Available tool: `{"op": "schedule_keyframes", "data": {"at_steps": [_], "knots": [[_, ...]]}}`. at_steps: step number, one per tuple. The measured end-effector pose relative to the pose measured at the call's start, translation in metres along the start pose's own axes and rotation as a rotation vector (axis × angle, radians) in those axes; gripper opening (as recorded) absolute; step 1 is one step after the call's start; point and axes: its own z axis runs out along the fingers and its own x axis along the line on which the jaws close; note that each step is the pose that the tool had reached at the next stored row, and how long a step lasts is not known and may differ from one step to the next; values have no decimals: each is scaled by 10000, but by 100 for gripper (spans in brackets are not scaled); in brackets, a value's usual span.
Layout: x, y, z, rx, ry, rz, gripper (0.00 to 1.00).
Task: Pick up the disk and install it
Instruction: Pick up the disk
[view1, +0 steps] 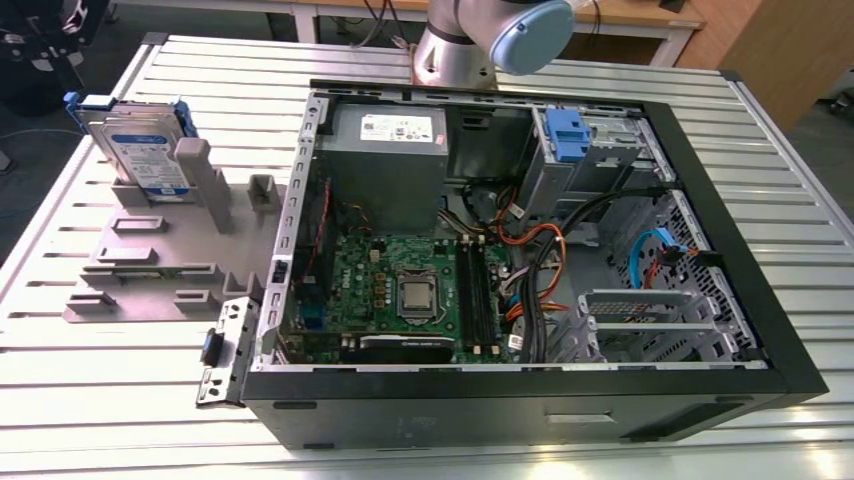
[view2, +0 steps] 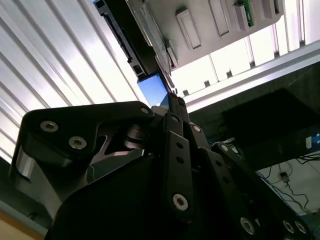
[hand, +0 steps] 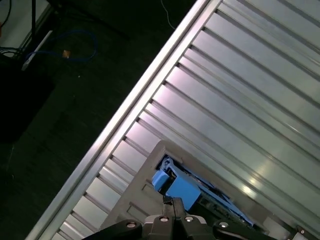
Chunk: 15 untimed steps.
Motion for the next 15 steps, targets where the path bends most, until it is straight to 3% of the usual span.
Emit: {"op": "schedule_keyframes", "data": {"at_steps": [15], "knots": [[0,0,0,84,93,-2309,11]]}}
